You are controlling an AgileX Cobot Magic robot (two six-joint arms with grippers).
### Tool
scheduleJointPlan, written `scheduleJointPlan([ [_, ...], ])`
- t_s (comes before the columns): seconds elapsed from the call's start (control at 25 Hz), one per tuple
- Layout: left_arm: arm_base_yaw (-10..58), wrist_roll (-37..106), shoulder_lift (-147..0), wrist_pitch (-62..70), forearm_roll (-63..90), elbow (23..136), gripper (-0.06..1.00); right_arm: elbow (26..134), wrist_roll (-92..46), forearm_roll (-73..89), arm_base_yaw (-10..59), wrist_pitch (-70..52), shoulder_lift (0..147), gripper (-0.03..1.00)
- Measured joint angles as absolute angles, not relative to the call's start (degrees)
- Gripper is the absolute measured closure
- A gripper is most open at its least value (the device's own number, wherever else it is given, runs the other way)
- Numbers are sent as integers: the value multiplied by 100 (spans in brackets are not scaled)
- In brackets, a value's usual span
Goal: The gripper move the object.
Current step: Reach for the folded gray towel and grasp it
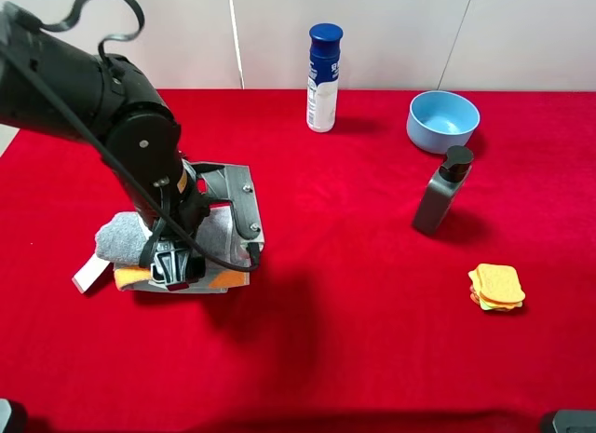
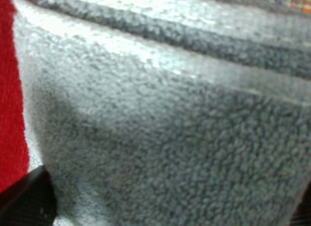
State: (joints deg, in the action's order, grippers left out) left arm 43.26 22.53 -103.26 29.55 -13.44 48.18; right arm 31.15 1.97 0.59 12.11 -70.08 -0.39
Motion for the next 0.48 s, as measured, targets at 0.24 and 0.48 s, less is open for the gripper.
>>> scheduleJointPlan([
  [0.24, 4326, 2253, -10331, 2913, -1344, 4783, 7, 3115, 197, 63, 1211, -7008, -39, 27],
  [0.48, 4326, 2253, -10331, 2831, -1344, 4702, 7, 3115, 197, 63, 1211, -7008, -39, 27],
])
